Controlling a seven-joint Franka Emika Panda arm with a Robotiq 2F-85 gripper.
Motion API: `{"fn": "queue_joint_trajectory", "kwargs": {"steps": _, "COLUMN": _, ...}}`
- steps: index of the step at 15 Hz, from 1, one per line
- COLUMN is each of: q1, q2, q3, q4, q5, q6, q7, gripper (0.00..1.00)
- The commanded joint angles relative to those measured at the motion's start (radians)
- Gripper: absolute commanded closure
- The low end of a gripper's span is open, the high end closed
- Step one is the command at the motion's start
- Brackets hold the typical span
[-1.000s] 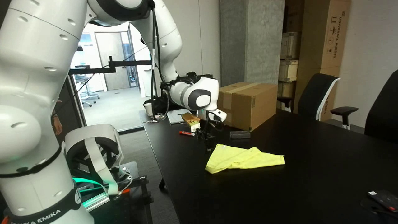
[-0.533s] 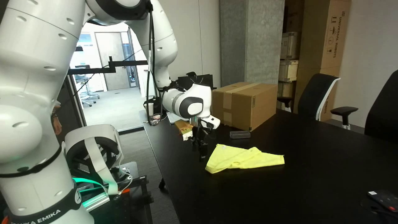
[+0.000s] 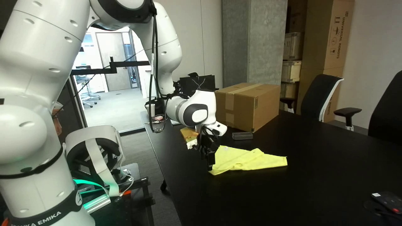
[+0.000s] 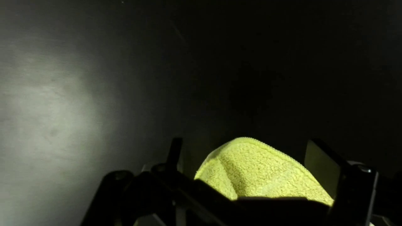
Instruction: Fold the cloth
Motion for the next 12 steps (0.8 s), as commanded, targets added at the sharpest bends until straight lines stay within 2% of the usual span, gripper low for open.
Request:
{"fn": "queue_joint_trajectory", "kwargs": {"steps": 1, "q1": 0.009, "q2": 0.010, "q3": -0.008, "q4": 0.005, "q5": -0.001, "q6": 0.025, "q7": 0.026, "gripper": 0.00}}
{"fn": "queue_joint_trajectory", "kwargs": {"steps": 2, "q1": 0.008, "q2": 0.016, "q3": -0.008, "q4": 0.007, "q5": 0.001, "q6": 0.027, "q7": 0.026, "gripper": 0.09}}
{"fn": "queue_joint_trajectory", "kwargs": {"steps": 3, "q1": 0.006, "q2": 0.017, "q3": -0.006, "q4": 0.009, "q5": 0.002, "q6": 0.025, "q7": 0.024, "gripper": 0.27}}
{"fn": "queue_joint_trajectory", "kwargs": {"steps": 10, "q1": -0.006, "q2": 0.017, "q3": -0.004, "q4": 0.017, "q5": 0.013, "q6": 0.040, "q7": 0.018, "gripper": 0.82}}
{"fn": "queue_joint_trajectory", "kwargs": {"steps": 12, "q1": -0.011, "q2": 0.013, "q3": -0.002, "q4": 0.018, "q5": 0.016, "q6": 0.043, "q7": 0.016, "gripper": 0.94}}
